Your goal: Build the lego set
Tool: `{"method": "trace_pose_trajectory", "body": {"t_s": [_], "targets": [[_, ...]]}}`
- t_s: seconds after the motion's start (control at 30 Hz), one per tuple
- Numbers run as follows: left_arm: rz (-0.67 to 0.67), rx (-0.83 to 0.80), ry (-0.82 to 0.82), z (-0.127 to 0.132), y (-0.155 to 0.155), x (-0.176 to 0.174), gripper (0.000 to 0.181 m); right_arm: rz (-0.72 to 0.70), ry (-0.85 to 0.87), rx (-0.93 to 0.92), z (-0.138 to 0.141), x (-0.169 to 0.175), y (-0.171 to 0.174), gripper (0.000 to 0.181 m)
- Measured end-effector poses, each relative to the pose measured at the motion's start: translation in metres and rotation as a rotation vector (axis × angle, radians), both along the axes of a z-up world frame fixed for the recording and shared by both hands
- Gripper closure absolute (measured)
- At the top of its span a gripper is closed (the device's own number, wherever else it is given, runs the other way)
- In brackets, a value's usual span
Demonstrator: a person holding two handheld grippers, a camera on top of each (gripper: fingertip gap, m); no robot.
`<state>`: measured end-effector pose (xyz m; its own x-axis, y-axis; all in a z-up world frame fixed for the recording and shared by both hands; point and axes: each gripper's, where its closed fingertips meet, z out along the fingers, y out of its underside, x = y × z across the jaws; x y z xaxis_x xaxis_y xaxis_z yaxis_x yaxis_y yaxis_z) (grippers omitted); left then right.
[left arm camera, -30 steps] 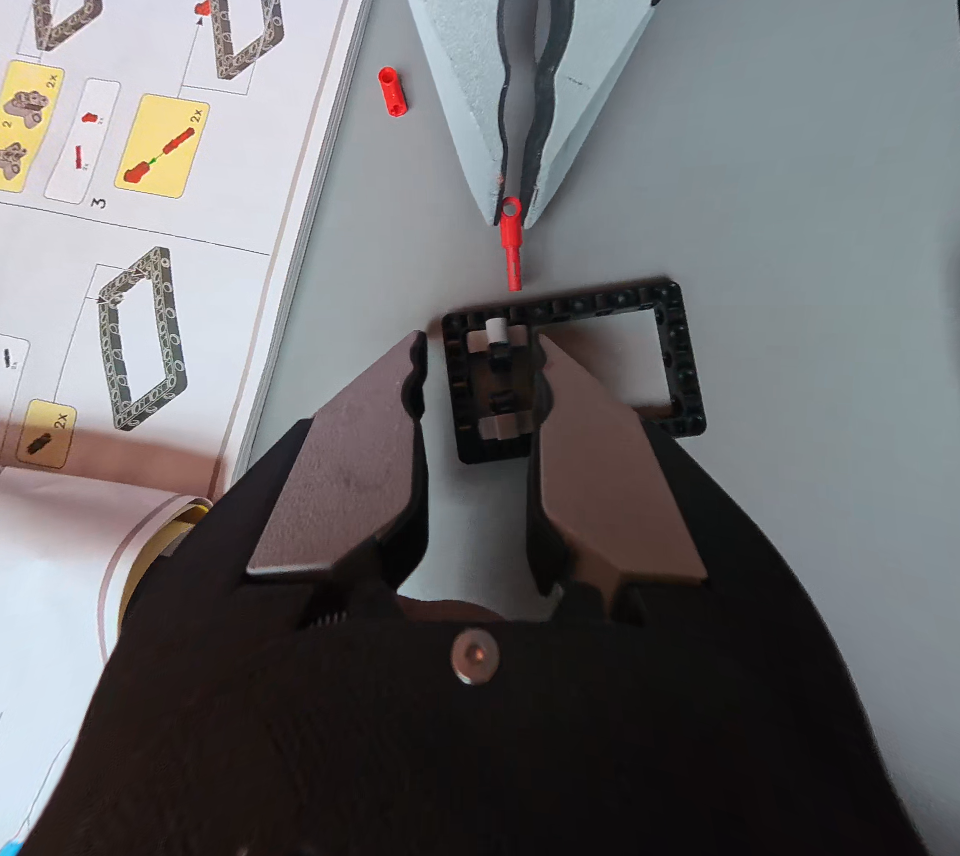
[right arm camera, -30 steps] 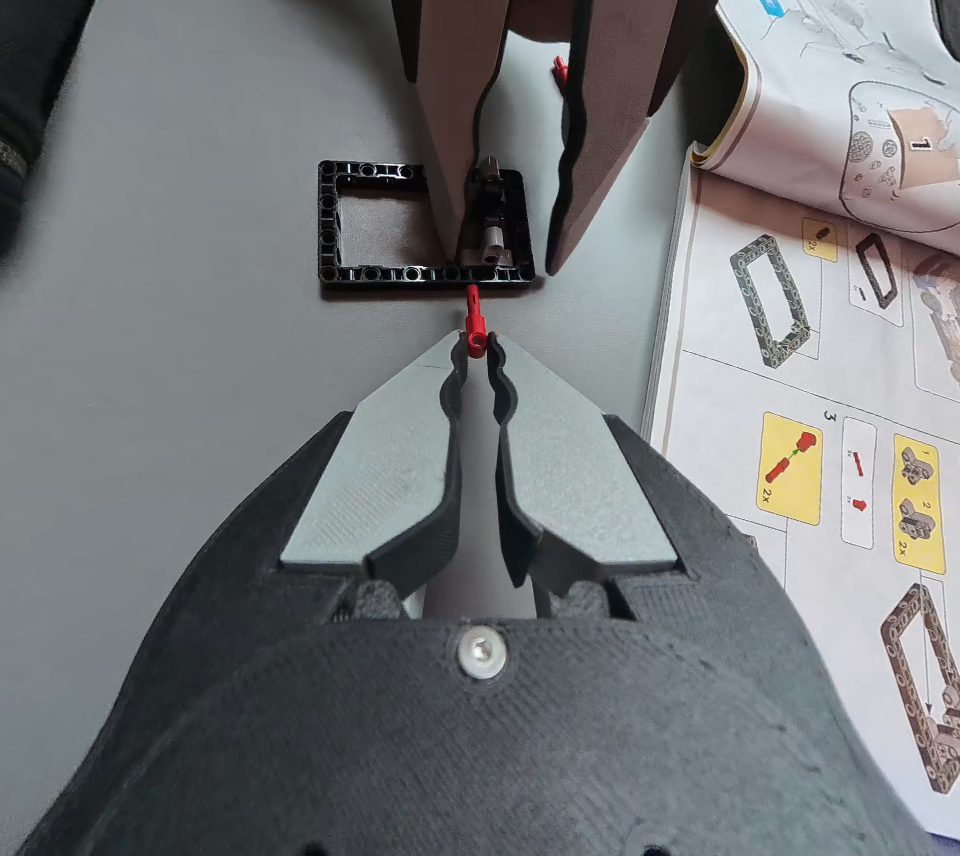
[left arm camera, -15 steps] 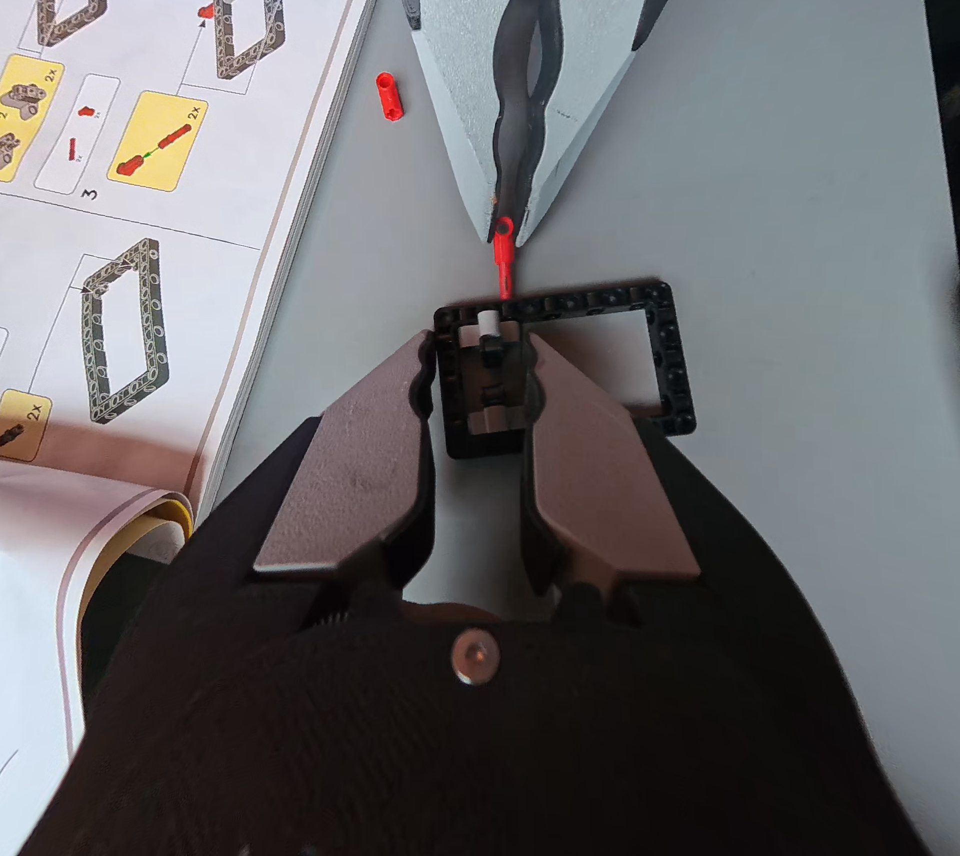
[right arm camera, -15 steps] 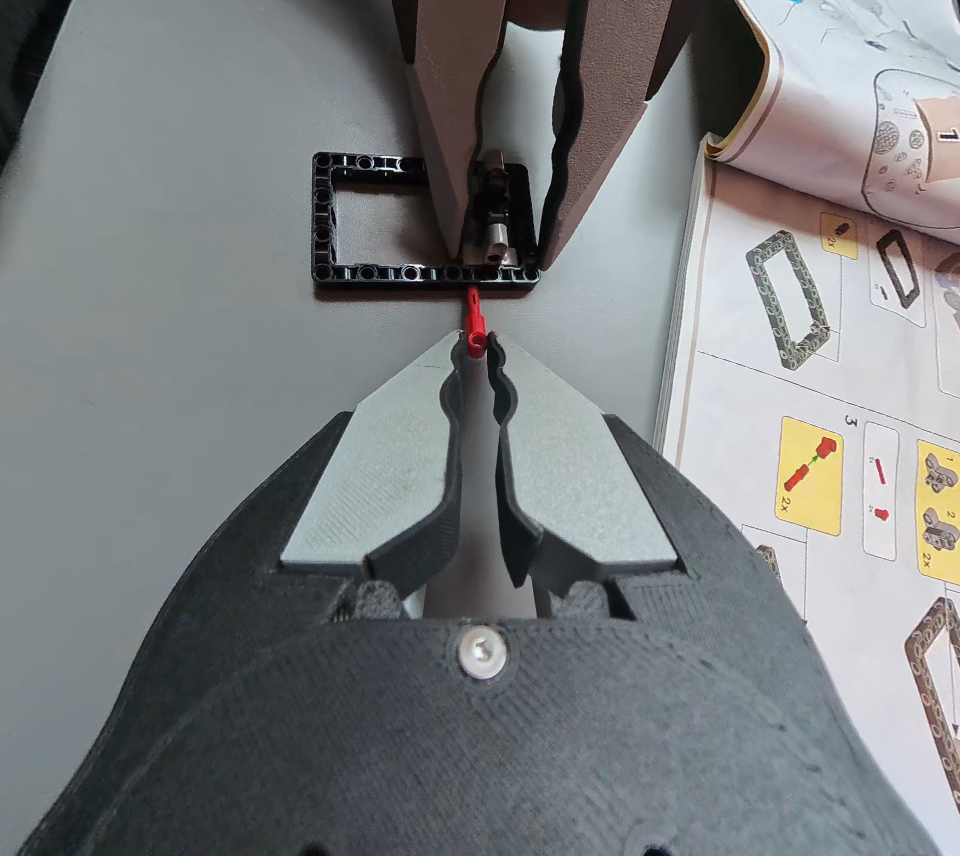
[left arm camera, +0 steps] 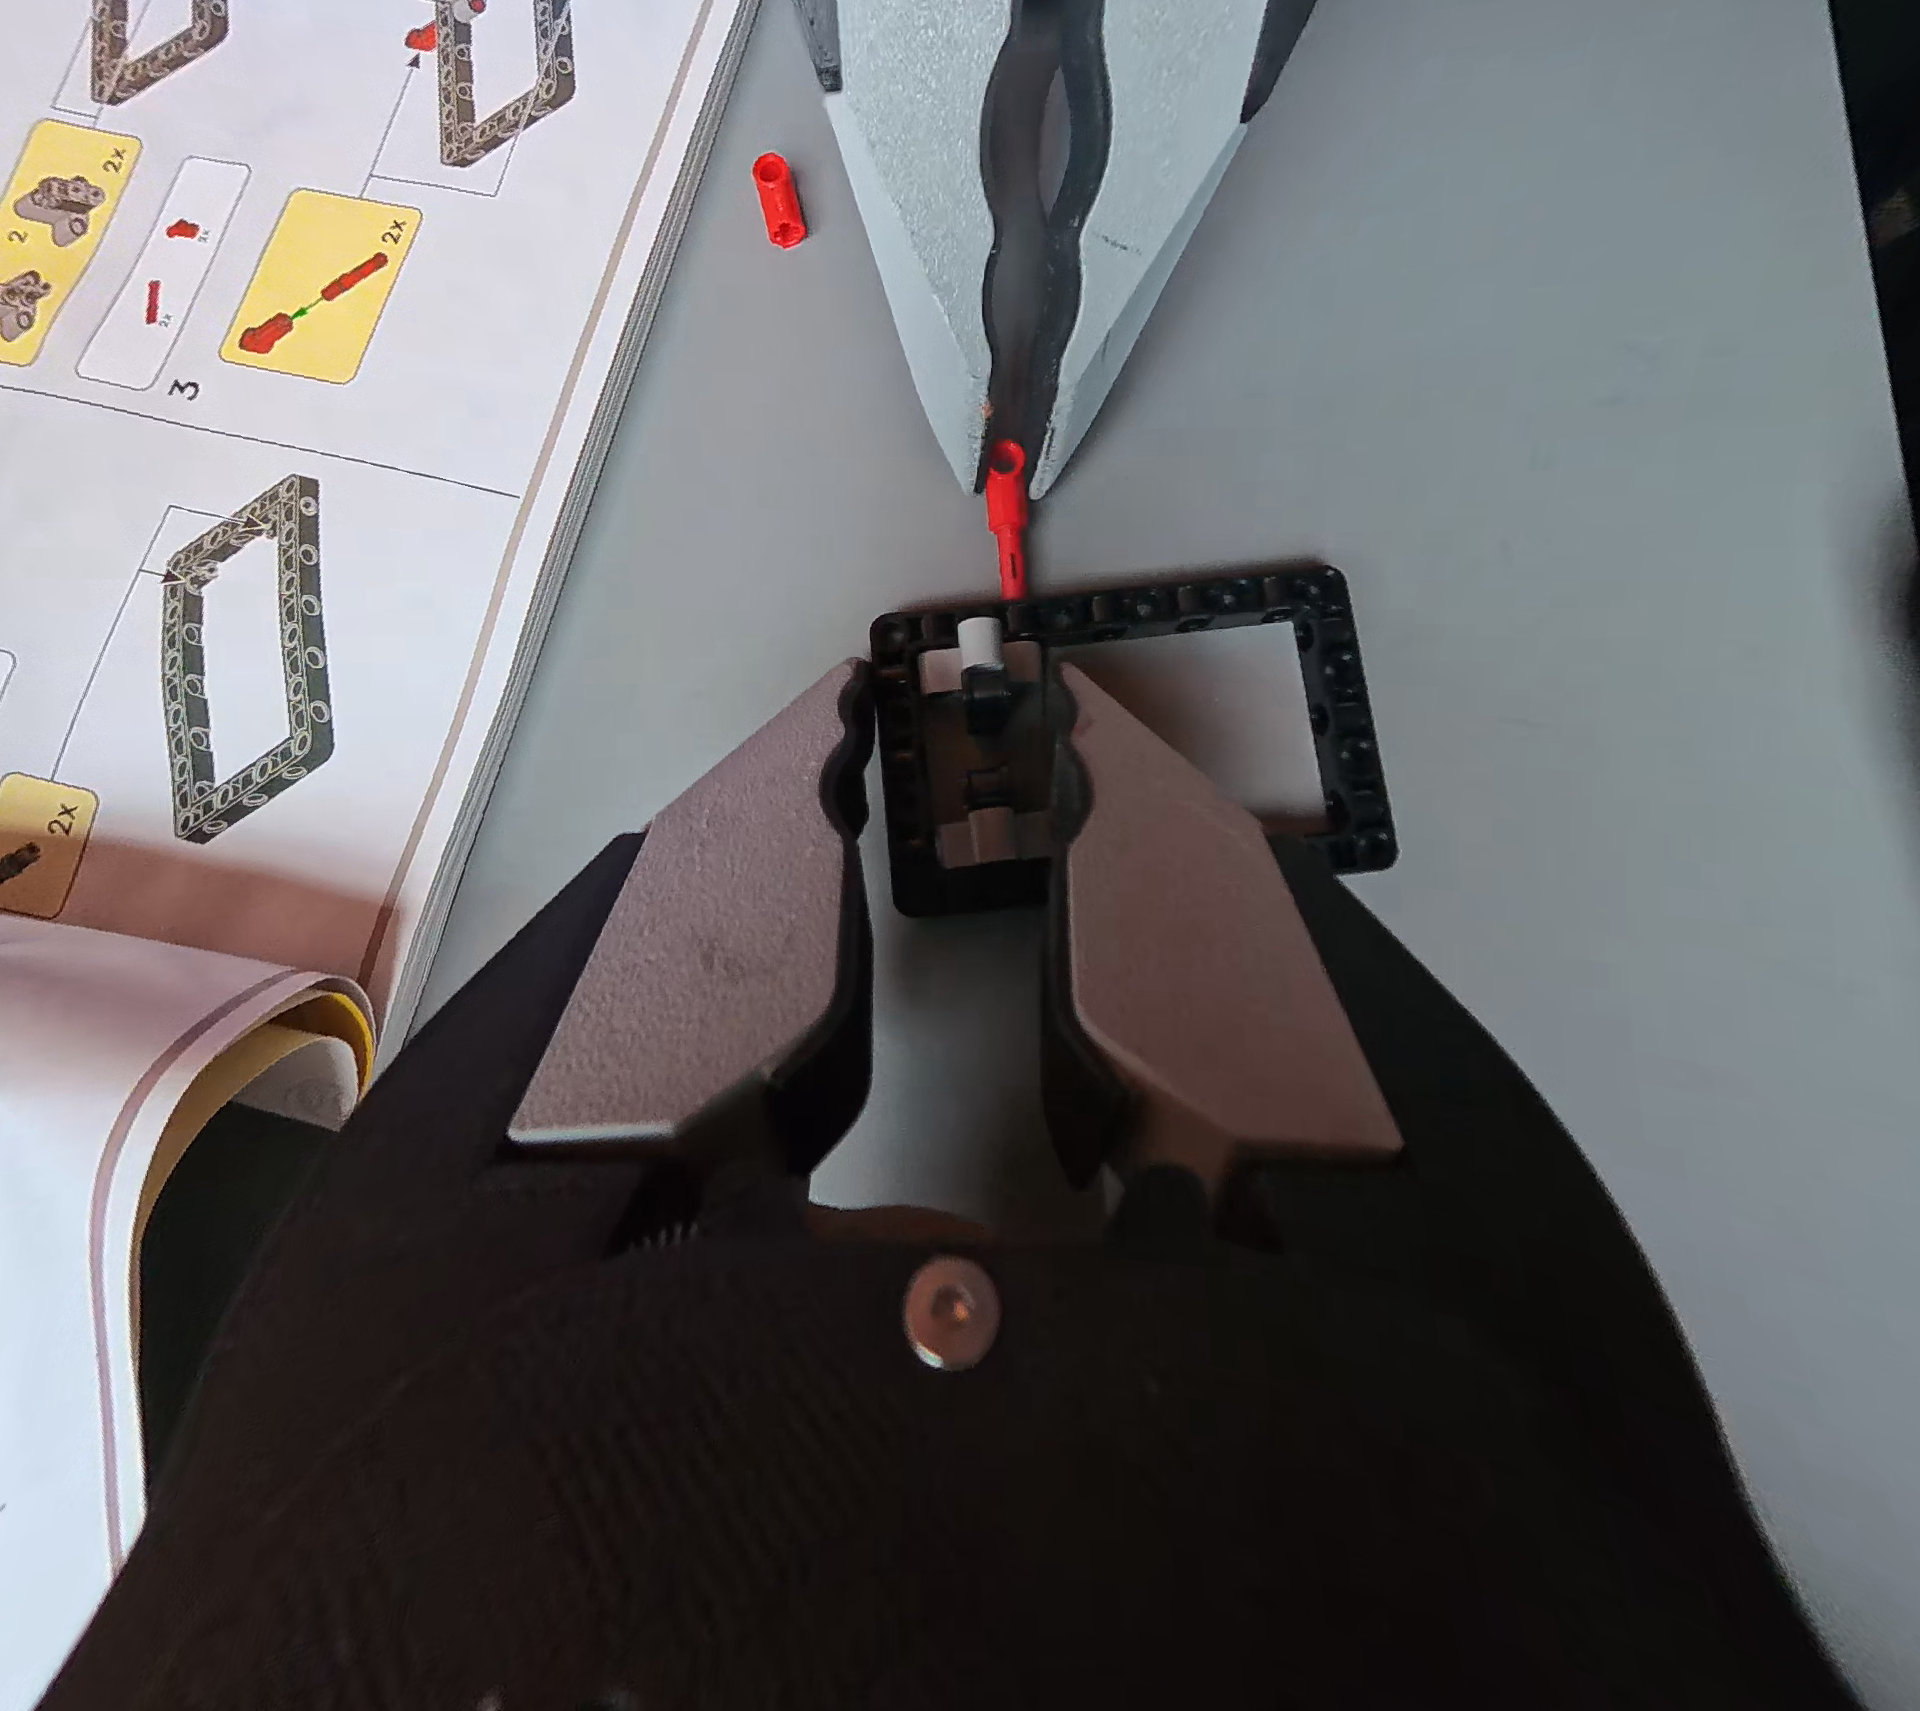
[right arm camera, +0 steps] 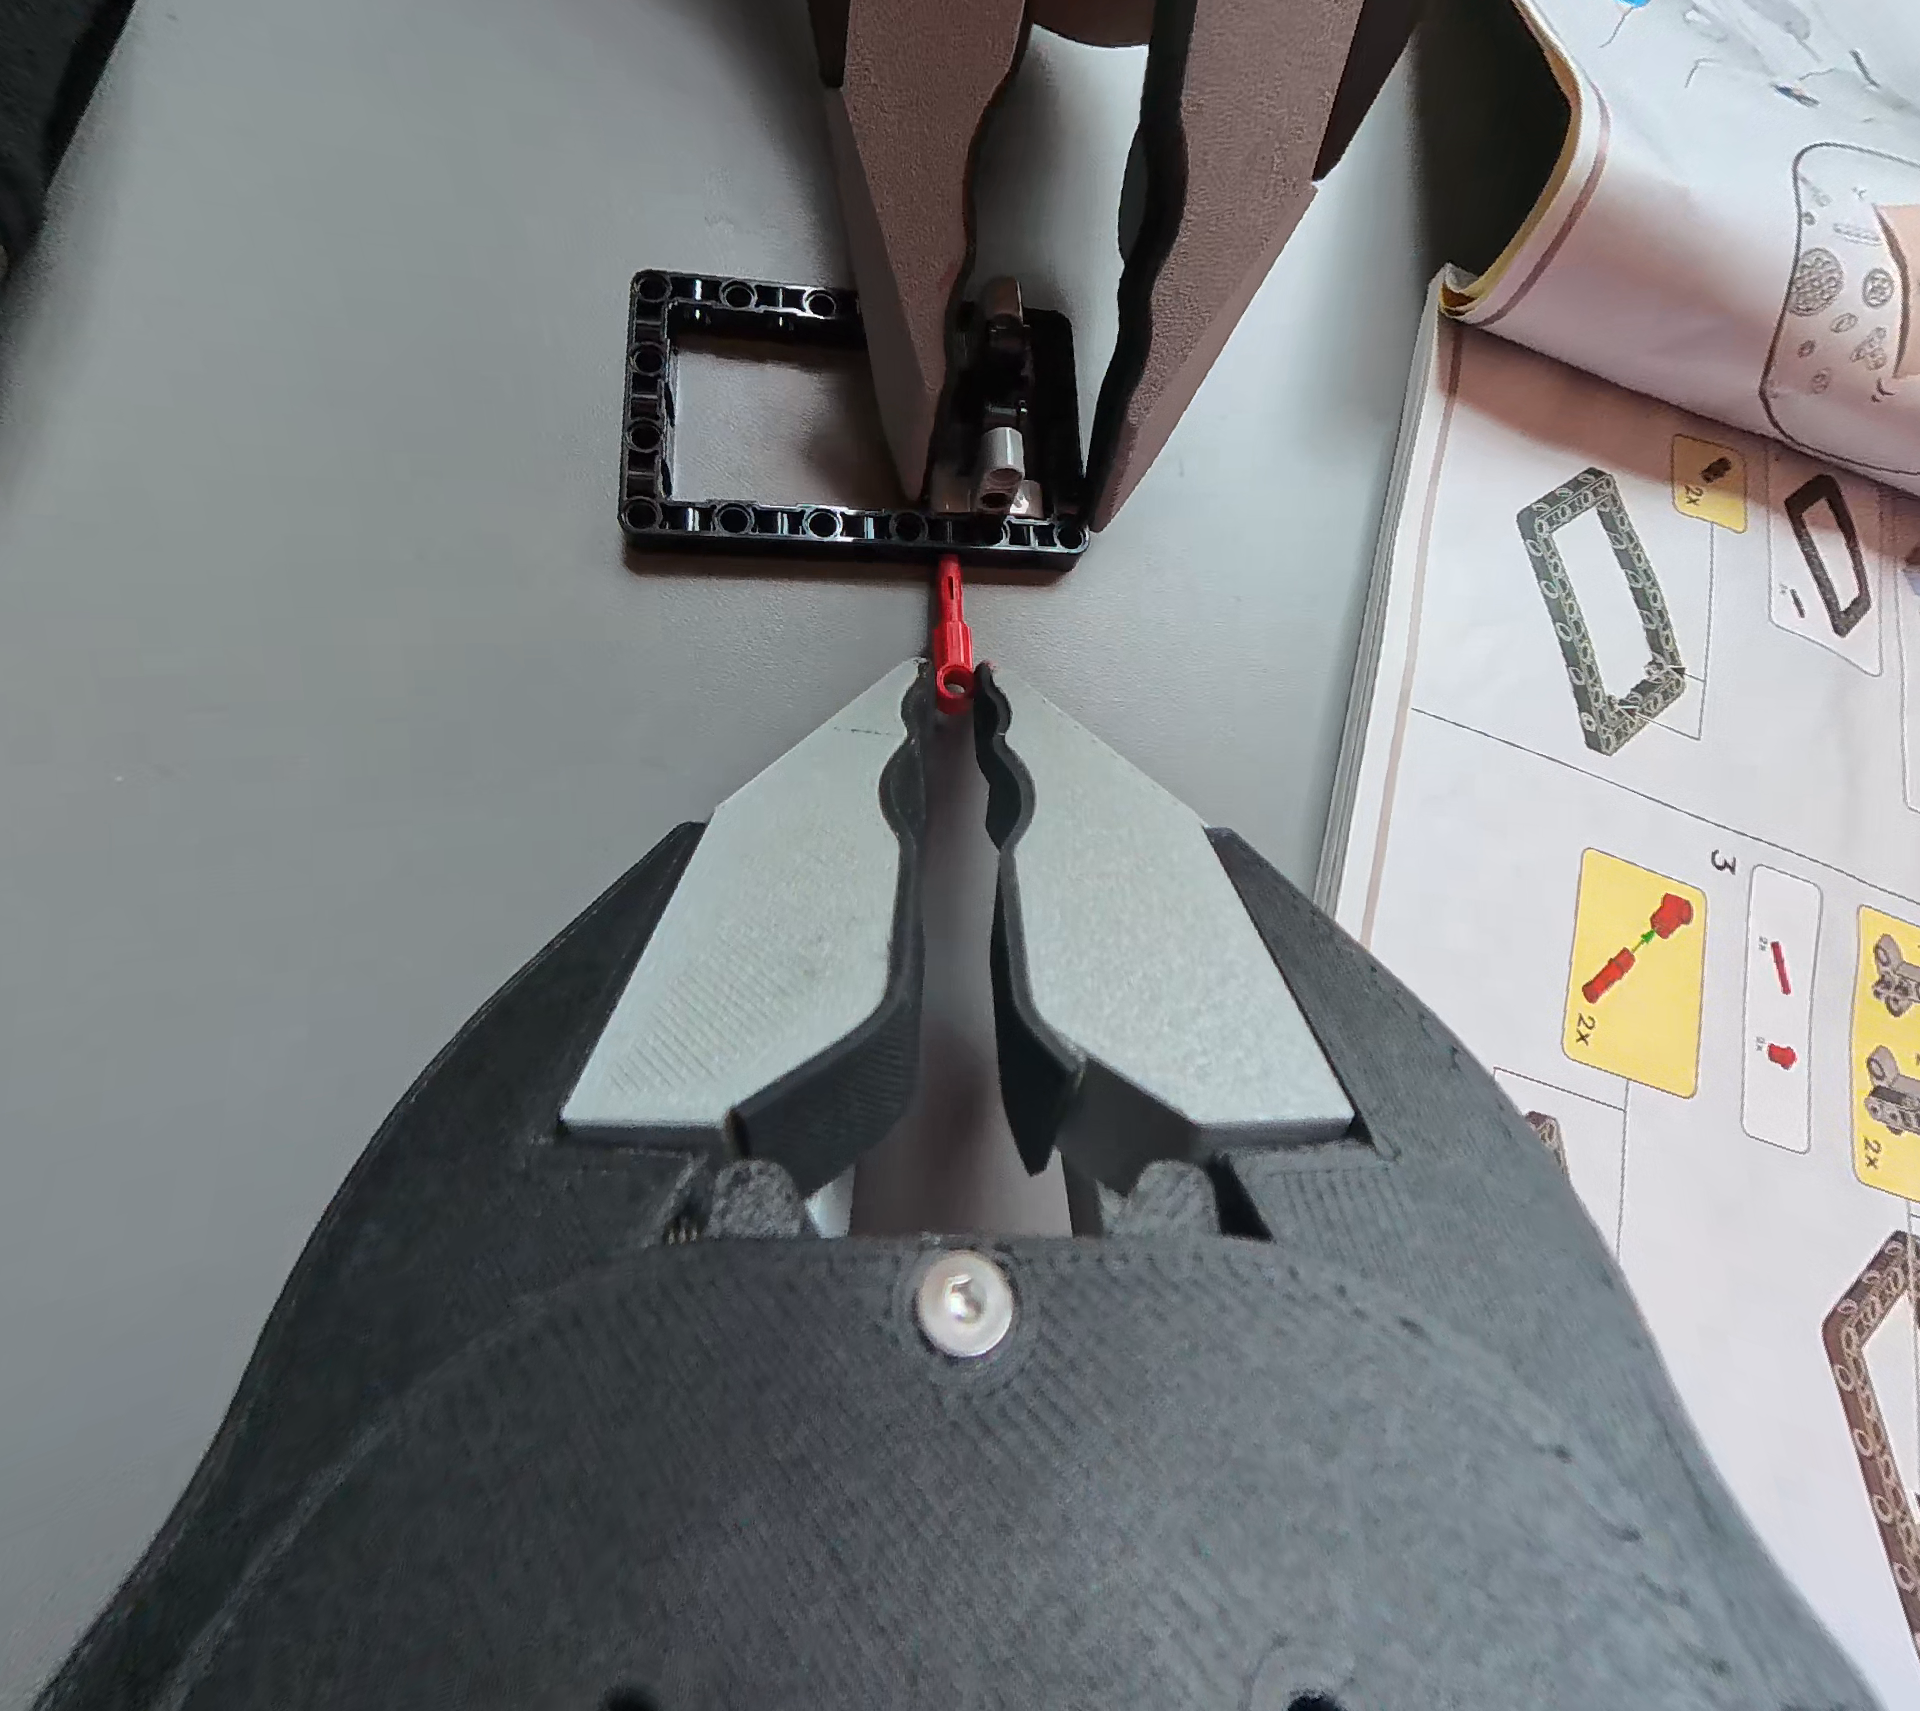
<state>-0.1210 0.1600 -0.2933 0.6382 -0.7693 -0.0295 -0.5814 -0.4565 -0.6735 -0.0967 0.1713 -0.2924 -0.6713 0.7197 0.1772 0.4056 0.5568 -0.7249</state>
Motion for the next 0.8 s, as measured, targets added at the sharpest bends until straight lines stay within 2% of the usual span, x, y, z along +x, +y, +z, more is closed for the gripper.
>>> {"method": "trace_pose_trajectory", "body": {"t_s": [0.8], "targets": [[0.007, 0.043, -0.040, 0.0002, -0.0007, 0.0004, 0.151, 0.006, 0.003, 0.010, -0.0007, 0.0016, -0.0026, 0.177]]}}
